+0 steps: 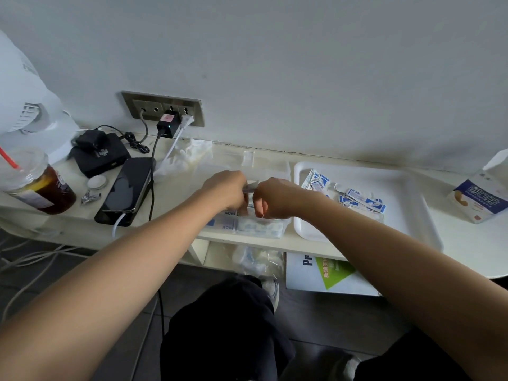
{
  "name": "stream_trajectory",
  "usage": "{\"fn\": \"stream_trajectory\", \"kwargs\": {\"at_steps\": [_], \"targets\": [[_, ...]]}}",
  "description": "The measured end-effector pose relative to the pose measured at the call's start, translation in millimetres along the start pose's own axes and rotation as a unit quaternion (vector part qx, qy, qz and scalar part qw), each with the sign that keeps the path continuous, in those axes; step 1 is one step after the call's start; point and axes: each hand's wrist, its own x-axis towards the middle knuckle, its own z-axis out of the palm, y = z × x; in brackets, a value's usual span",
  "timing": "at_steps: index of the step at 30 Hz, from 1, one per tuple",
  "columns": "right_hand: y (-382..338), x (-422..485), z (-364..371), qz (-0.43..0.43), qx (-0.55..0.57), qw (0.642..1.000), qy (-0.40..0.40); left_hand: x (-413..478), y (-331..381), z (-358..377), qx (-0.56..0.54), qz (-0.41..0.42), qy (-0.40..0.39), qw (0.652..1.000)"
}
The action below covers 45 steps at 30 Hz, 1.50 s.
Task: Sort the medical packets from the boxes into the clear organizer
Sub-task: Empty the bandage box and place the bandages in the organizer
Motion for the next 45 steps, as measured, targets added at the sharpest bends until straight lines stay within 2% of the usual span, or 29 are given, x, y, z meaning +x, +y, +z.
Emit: {"fn": "stream_trajectory", "kwargs": {"at_steps": [4, 6, 7, 9, 11, 12, 13, 15, 17, 19, 28, 33, 38, 42, 45], "targets": [[4.3, -2.7, 4.1, -0.014, -0.02, 0.999, 0.036, 4.2, 3.1, 5.9, 0.01, 0.015, -0.014, 1.0], [10.1, -2.7, 5.8, -0.027, -0.006, 0.998, 0.053, 5.1, -0.1, 1.8, -0.054, 0.013, -0.022, 0.998], [13.2, -2.5, 4.2, -0.028, 0.025, 0.997, 0.07, 4.3, -2.2, -1.9, -0.127, 0.012, -0.023, 0.992], [20.1, -2.6, -4.8, -0.013, 0.128, 0.984, 0.125, 0.2, -5.2, -12.1, -0.326, 0.0, -0.031, 0.945], [25.2, -5.0, -14.9, 0.027, 0.234, 0.957, 0.167, -4.8, -5.1, -20.0, -0.5, -0.023, -0.046, 0.864], [27.1, -5.9, -17.1, 0.044, 0.274, 0.944, 0.178, -7.3, -2.6, -21.0, -0.549, -0.031, -0.053, 0.834], [28.2, -7.3, -18.7, 0.054, 0.296, 0.934, 0.191, -8.8, 1.5, -20.4, -0.569, -0.032, -0.055, 0.82], [30.2, -6.8, -17.2, 0.069, 0.331, 0.918, 0.208, -10.9, 7.9, -15.2, -0.567, -0.017, -0.057, 0.821], [32.5, -7.1, -16.1, 0.095, 0.404, 0.889, 0.192, -11.7, 12.0, -10.8, -0.572, 0.018, -0.071, 0.817], [34.8, -8.8, -16.5, 0.106, 0.45, 0.871, 0.164, -13.0, 14.5, -9.0, -0.595, 0.045, -0.095, 0.797], [39.8, -11.8, -18.8, 0.108, 0.506, 0.827, 0.222, -16.9, 17.3, -10.4, -0.676, 0.043, -0.146, 0.722], [39.5, -8.9, -17.2, 0.093, 0.527, 0.817, 0.216, -18.4, 12.0, -9.5, -0.652, 0.048, -0.101, 0.749], [36.2, -4.0, -16.6, 0.102, 0.53, 0.815, 0.21, -16.3, 5.6, -7.4, -0.65, 0.062, -0.067, 0.754], [35.0, -2.1, -17.4, 0.106, 0.533, 0.813, 0.209, -14.9, -0.7, -5.3, -0.638, 0.028, -0.032, 0.769], [34.7, -0.8, -17.2, 0.096, 0.526, 0.822, 0.197, -14.9, -6.1, -4.8, -0.612, 0.01, -0.037, 0.79]]}}
